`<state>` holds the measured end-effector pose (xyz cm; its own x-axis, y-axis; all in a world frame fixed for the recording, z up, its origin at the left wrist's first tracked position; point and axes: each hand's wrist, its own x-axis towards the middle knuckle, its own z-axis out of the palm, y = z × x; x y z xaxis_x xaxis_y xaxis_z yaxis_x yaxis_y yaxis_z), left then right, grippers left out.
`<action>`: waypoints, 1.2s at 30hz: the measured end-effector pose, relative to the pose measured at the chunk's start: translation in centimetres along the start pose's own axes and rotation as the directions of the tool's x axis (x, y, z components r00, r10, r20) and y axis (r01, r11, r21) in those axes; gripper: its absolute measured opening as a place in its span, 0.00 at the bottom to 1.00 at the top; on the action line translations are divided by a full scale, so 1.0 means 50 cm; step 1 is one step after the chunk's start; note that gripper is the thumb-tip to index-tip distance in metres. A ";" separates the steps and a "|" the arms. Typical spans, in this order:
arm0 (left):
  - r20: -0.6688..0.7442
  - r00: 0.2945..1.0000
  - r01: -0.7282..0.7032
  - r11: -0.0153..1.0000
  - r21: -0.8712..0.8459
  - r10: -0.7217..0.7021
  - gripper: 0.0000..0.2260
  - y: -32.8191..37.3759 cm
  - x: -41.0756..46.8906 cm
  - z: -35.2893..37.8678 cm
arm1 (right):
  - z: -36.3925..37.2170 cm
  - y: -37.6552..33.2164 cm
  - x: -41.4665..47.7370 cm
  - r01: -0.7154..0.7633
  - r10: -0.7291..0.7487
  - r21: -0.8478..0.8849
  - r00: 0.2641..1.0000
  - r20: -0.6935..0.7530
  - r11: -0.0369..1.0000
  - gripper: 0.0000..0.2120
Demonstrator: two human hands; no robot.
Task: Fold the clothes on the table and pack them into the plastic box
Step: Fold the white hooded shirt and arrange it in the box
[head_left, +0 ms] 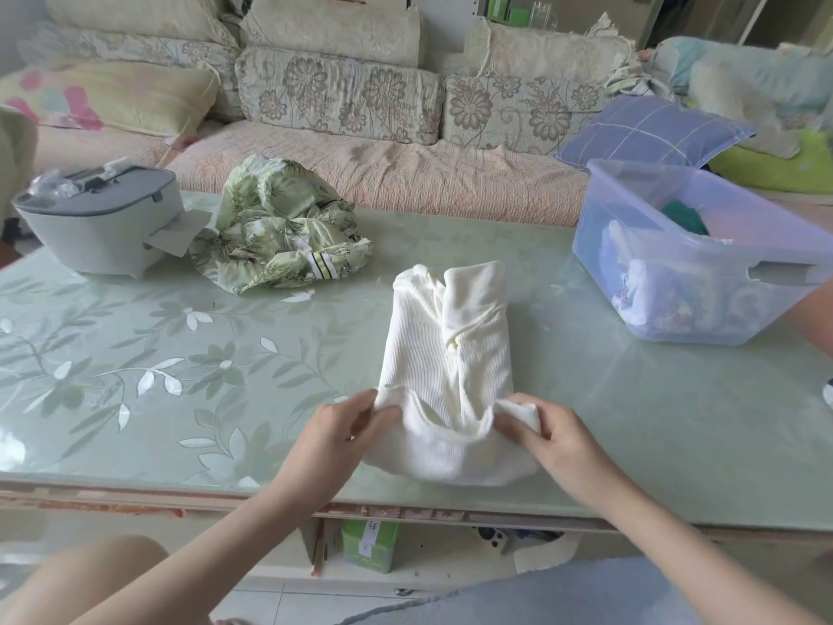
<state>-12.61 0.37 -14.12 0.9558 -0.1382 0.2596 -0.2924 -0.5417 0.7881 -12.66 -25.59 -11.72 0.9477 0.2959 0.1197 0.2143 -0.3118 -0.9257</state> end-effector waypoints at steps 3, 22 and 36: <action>-0.065 0.986 0.153 0.988 0.033 -0.151 0.15 -0.006 0.024 0.021 | 0.015 0.032 0.027 -0.136 0.091 -0.217 0.974 -0.205 0.967 0.13; 0.509 0.802 -0.561 0.685 0.465 0.313 0.27 -0.068 0.000 -0.002 | -0.019 0.100 -0.050 0.303 -0.163 -0.763 0.953 0.257 0.571 0.34; 0.213 0.917 -0.391 0.870 0.301 0.338 0.15 -0.078 0.030 0.009 | -0.041 0.107 -0.025 0.336 -0.263 -0.765 0.939 0.224 0.549 0.22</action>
<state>-10.01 1.92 -17.04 0.7842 -0.4864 0.3854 -0.6181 -0.6669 0.4160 -12.19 -29.49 -16.07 0.7804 0.5615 0.2751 0.6170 -0.7627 -0.1938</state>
